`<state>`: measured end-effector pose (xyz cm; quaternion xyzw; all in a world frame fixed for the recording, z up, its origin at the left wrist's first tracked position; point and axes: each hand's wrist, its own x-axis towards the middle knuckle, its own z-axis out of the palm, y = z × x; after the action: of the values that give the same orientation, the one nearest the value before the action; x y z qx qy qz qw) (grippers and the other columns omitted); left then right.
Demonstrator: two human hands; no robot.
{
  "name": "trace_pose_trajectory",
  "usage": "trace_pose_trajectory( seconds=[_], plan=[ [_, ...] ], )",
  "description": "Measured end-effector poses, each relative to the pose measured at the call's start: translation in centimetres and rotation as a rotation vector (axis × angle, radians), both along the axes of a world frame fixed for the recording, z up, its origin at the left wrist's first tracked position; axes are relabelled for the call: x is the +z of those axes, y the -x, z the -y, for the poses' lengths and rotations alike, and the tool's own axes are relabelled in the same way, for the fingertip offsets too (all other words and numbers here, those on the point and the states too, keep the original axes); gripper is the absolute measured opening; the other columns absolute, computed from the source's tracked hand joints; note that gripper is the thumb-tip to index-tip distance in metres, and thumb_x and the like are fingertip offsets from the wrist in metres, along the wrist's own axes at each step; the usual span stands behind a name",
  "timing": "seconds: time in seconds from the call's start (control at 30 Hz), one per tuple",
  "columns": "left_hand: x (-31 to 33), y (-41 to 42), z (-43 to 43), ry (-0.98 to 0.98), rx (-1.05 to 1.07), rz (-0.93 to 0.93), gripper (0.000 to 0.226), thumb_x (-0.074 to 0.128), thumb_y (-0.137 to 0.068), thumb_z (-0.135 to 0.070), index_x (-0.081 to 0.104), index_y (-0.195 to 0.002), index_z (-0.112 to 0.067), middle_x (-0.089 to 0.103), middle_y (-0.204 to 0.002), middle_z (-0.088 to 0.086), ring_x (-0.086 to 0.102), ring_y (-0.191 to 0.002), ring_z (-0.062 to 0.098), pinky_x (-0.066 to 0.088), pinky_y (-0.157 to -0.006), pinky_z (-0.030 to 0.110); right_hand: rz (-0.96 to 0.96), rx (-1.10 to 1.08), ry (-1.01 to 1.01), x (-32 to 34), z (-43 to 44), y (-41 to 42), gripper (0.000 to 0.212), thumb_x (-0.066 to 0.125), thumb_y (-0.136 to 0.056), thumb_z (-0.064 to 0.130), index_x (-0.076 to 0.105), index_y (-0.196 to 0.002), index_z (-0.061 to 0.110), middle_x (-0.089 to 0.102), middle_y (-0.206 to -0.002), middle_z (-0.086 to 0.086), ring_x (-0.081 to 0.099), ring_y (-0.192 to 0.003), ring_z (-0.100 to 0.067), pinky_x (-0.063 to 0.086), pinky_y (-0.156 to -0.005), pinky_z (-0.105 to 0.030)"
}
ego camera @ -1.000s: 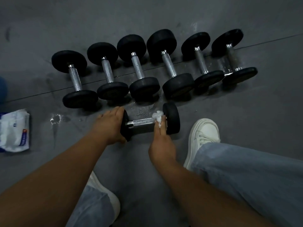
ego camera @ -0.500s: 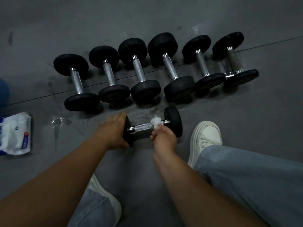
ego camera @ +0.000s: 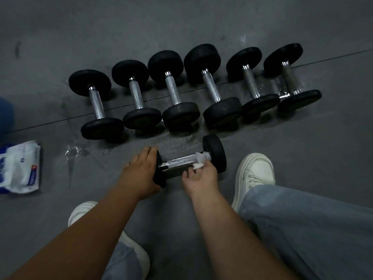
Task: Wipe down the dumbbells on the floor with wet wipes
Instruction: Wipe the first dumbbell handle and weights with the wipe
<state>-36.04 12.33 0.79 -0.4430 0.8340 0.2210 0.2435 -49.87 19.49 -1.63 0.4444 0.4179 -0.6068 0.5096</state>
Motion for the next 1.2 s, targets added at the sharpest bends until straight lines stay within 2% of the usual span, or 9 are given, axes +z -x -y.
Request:
trace_pose_trajectory(
  seconds=[0.1, 0.2, 0.3, 0.43, 0.6, 0.77, 0.93, 1.07, 1.2],
  plan=[
    [0.1, 0.0, -0.3, -0.002, 0.012, -0.009, 0.120, 0.084, -0.064, -0.041, 0.007, -0.154, -0.020, 0.008, -0.160, 0.002, 0.033, -0.137, 0.029, 0.035, -0.108, 0.042, -0.068, 0.084, -0.064, 0.9, 1.1, 0.4, 0.052, 0.045, -0.098, 0.045, 0.045, -0.139, 0.013, 0.039, -0.150, -0.006, 0.034, -0.140, -0.018, 0.025, -0.110, -0.031],
    [0.1, 0.0, -0.6, 0.007, 0.021, -0.019, 0.120, 0.084, -0.064, -0.042, 0.008, -0.154, -0.019, 0.008, -0.160, 0.002, 0.034, -0.136, 0.029, 0.034, -0.109, 0.041, -0.118, 0.119, -0.136, 0.8, 2.0, 1.0, 0.048, 0.054, -0.095, 0.044, 0.052, -0.131, 0.011, 0.055, -0.134, -0.002, 0.048, -0.129, -0.020, 0.035, -0.096, -0.028],
    [0.1, -0.1, -0.4, 0.003, 0.022, -0.024, 0.121, 0.084, -0.063, -0.042, 0.007, -0.154, -0.019, 0.008, -0.161, 0.002, 0.032, -0.138, 0.029, 0.033, -0.110, 0.040, -0.119, 0.144, -0.125, 1.2, 1.0, 0.1, 0.036, 0.047, -0.099, 0.038, 0.053, -0.124, 0.013, 0.058, -0.115, 0.005, 0.049, -0.121, -0.012, 0.031, -0.087, -0.021],
    [0.1, -0.2, -0.8, 0.021, 0.012, -0.021, 0.119, 0.083, -0.065, -0.043, 0.007, -0.154, -0.019, 0.008, -0.160, 0.002, 0.034, -0.136, 0.028, 0.034, -0.108, 0.040, -0.111, 0.172, -0.122, 0.6, 1.7, 1.0, 0.047, 0.057, -0.094, 0.041, 0.051, -0.131, 0.013, 0.053, -0.138, -0.007, 0.049, -0.128, -0.023, 0.041, -0.088, -0.030],
    [0.1, -0.1, -0.4, -0.008, 0.041, -0.018, 0.121, 0.084, -0.064, -0.043, 0.007, -0.154, -0.020, 0.007, -0.161, 0.003, 0.032, -0.138, 0.029, 0.035, -0.109, 0.043, -0.153, 0.171, -0.128, -0.2, 1.3, 0.3, 0.030, 0.056, -0.093, 0.042, 0.056, -0.115, 0.021, 0.054, -0.136, -0.008, 0.050, -0.127, -0.019, 0.040, -0.085, -0.024],
    [0.0, -0.1, -0.5, -0.001, 0.035, -0.021, 0.120, 0.084, -0.064, -0.043, 0.007, -0.154, -0.020, 0.008, -0.160, 0.002, 0.032, -0.137, 0.029, 0.035, -0.108, 0.042, -0.057, 0.196, -0.066, 0.0, 2.7, 1.7, 0.046, 0.052, -0.095, 0.046, 0.059, -0.122, 0.009, 0.059, -0.128, -0.011, 0.054, -0.122, -0.030, 0.043, -0.089, -0.042],
    [0.1, 0.0, -0.1, -0.017, 0.030, -0.022, 0.122, 0.085, -0.063, -0.045, 0.008, -0.154, -0.020, 0.010, -0.160, 0.001, 0.033, -0.138, 0.028, 0.036, -0.109, 0.042, -0.146, 0.154, -0.136, 0.3, 1.4, 0.1, 0.048, 0.059, -0.093, 0.040, 0.053, -0.128, 0.009, 0.056, -0.131, -0.012, 0.053, -0.122, -0.023, 0.039, -0.088, -0.030],
    [0.1, 0.0, -0.1, -0.017, 0.046, -0.036, 0.122, 0.085, -0.062, -0.044, 0.010, -0.154, -0.019, 0.012, -0.159, 0.002, 0.033, -0.137, 0.029, 0.036, -0.109, 0.042, -0.090, 0.154, -0.068, 0.3, 3.0, 1.6, 0.029, 0.051, -0.097, 0.040, 0.062, -0.102, 0.014, 0.061, -0.124, -0.010, 0.056, -0.118, -0.030, 0.042, -0.091, -0.045],
    [0.1, 0.0, 0.0, -0.021, 0.042, -0.032, 0.123, 0.086, -0.061, -0.043, 0.009, -0.154, -0.019, 0.012, -0.159, 0.002, 0.033, -0.136, 0.028, 0.037, -0.109, 0.043, -0.130, 0.157, -0.156, 0.4, 1.3, 0.7, 0.024, 0.059, -0.093, 0.039, 0.058, -0.091, 0.015, 0.054, -0.136, -0.010, 0.058, -0.106, -0.019, 0.039, -0.095, -0.027]
  ],
)
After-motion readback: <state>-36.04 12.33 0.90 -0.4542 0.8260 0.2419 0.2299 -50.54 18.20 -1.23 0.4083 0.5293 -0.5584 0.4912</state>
